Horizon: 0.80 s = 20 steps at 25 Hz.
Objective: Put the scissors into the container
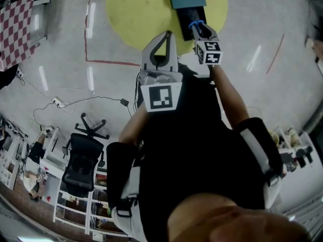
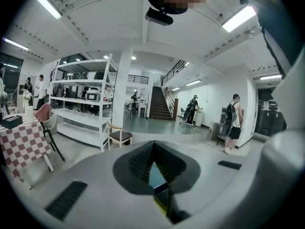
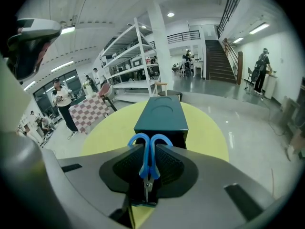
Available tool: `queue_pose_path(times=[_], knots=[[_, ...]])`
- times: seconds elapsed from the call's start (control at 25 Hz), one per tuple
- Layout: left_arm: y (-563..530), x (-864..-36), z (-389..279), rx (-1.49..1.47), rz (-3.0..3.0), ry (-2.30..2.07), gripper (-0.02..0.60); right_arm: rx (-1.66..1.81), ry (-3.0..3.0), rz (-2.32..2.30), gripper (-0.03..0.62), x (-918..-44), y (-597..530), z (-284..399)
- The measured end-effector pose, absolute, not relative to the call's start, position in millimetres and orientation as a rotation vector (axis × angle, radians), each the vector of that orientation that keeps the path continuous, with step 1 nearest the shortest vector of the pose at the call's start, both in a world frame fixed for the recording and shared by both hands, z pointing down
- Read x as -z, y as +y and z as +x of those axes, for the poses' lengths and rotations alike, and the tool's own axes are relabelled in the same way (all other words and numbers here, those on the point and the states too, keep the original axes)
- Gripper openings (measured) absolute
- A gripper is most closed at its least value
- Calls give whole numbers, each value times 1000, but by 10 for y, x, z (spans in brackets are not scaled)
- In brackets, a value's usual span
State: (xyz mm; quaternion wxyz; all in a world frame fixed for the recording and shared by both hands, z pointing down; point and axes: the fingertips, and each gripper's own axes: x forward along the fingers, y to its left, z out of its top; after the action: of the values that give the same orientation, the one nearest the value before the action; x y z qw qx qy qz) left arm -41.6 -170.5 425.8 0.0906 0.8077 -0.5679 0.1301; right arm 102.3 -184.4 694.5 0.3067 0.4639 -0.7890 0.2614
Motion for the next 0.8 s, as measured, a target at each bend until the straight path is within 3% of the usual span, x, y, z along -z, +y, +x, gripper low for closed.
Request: queue_pose_path(times=[0.8], knots=[[-1929, -4330, -461, -392, 2380, -1675, -2, -717, -2012, 1202, 78, -7267, -2113, 972]])
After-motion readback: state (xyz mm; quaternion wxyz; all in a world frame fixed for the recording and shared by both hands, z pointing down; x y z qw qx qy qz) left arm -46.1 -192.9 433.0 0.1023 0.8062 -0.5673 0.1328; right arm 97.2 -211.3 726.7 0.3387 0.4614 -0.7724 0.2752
